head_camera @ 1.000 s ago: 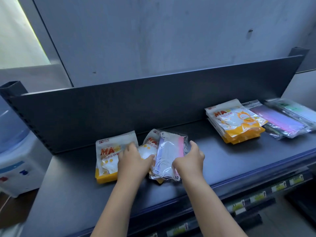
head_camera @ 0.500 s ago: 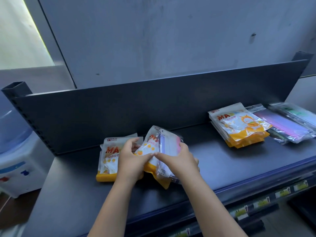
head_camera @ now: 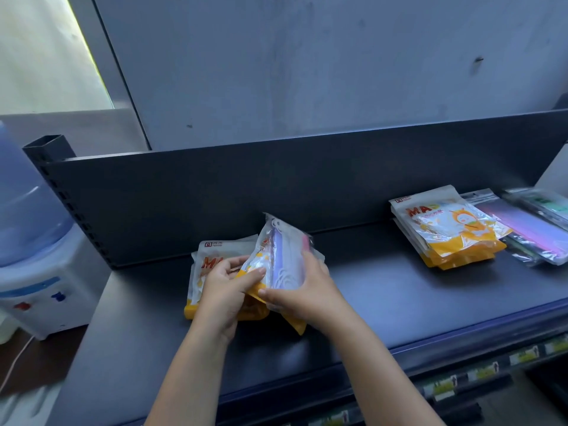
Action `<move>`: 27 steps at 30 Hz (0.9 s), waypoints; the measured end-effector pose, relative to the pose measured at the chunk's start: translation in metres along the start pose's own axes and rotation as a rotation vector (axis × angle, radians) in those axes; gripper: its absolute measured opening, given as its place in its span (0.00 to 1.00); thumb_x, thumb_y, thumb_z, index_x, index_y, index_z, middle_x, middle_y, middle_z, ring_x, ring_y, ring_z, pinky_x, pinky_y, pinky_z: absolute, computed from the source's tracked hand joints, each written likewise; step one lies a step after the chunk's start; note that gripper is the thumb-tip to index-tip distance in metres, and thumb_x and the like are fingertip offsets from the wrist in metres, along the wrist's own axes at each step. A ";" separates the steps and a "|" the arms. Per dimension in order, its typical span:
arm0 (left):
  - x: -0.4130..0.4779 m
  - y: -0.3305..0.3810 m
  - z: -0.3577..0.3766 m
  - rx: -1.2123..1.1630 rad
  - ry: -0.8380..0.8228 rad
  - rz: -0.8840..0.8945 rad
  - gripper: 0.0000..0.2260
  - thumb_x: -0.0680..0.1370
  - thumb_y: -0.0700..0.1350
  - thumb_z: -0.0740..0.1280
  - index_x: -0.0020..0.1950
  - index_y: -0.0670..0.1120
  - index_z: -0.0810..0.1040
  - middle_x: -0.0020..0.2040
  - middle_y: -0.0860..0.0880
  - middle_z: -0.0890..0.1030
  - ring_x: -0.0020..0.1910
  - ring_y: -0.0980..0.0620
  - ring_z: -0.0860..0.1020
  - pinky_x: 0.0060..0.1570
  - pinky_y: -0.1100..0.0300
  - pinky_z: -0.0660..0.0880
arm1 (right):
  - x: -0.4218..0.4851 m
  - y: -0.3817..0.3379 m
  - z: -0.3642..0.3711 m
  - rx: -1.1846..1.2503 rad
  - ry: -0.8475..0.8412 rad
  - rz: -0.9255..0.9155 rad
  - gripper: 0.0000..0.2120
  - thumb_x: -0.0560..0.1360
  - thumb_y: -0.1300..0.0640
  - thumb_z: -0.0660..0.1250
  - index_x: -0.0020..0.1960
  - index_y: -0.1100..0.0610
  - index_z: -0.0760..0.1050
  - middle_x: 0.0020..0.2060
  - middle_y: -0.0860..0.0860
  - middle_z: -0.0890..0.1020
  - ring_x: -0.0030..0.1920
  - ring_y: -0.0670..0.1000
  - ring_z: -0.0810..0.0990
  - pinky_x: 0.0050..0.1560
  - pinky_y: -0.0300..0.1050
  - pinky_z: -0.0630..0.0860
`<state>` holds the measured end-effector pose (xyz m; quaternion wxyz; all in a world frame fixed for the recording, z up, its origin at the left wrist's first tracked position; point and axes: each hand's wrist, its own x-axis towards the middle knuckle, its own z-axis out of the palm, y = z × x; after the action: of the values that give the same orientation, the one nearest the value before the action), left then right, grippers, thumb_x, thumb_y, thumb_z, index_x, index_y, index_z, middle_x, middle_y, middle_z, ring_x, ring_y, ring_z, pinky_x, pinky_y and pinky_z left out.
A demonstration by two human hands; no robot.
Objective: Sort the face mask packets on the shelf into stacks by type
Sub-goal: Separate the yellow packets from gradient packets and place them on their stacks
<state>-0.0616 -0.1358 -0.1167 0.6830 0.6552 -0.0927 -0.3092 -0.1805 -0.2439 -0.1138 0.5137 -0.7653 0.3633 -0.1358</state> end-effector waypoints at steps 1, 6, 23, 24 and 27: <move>0.000 0.000 0.000 -0.012 -0.006 0.001 0.16 0.75 0.37 0.76 0.60 0.45 0.79 0.50 0.42 0.88 0.45 0.37 0.86 0.43 0.30 0.81 | 0.000 0.000 0.001 -0.034 -0.057 0.004 0.67 0.53 0.29 0.79 0.84 0.43 0.53 0.81 0.45 0.58 0.81 0.51 0.59 0.78 0.56 0.68; -0.001 0.002 -0.005 -0.062 -0.059 -0.012 0.16 0.77 0.35 0.73 0.63 0.45 0.77 0.50 0.43 0.88 0.44 0.40 0.85 0.50 0.27 0.79 | 0.002 -0.001 0.002 -0.063 -0.063 -0.013 0.51 0.57 0.41 0.78 0.77 0.43 0.62 0.74 0.47 0.64 0.74 0.53 0.68 0.69 0.56 0.77; -0.004 -0.004 -0.020 -0.226 -0.040 -0.061 0.13 0.79 0.37 0.71 0.63 0.44 0.78 0.56 0.35 0.84 0.48 0.33 0.85 0.46 0.25 0.79 | 0.012 0.005 -0.051 0.536 0.278 0.124 0.18 0.71 0.74 0.61 0.41 0.57 0.86 0.36 0.58 0.86 0.40 0.62 0.84 0.45 0.56 0.80; -0.005 -0.004 -0.021 -0.249 -0.034 -0.060 0.13 0.79 0.36 0.70 0.63 0.44 0.78 0.56 0.34 0.84 0.47 0.32 0.84 0.45 0.25 0.78 | 0.013 0.006 -0.057 0.576 0.272 0.142 0.19 0.73 0.76 0.60 0.43 0.59 0.85 0.37 0.59 0.86 0.40 0.61 0.83 0.46 0.55 0.80; -0.005 -0.004 -0.023 -0.332 -0.022 -0.047 0.13 0.80 0.36 0.68 0.64 0.42 0.77 0.57 0.34 0.83 0.45 0.34 0.84 0.42 0.30 0.81 | 0.015 0.012 -0.073 0.605 0.232 0.174 0.15 0.76 0.75 0.59 0.51 0.66 0.83 0.41 0.62 0.85 0.40 0.60 0.83 0.42 0.49 0.82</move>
<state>-0.0550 -0.1138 -0.1216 0.7734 0.5319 -0.0324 -0.3434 -0.2173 -0.3071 -0.0952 0.6823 -0.5238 0.4267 -0.2793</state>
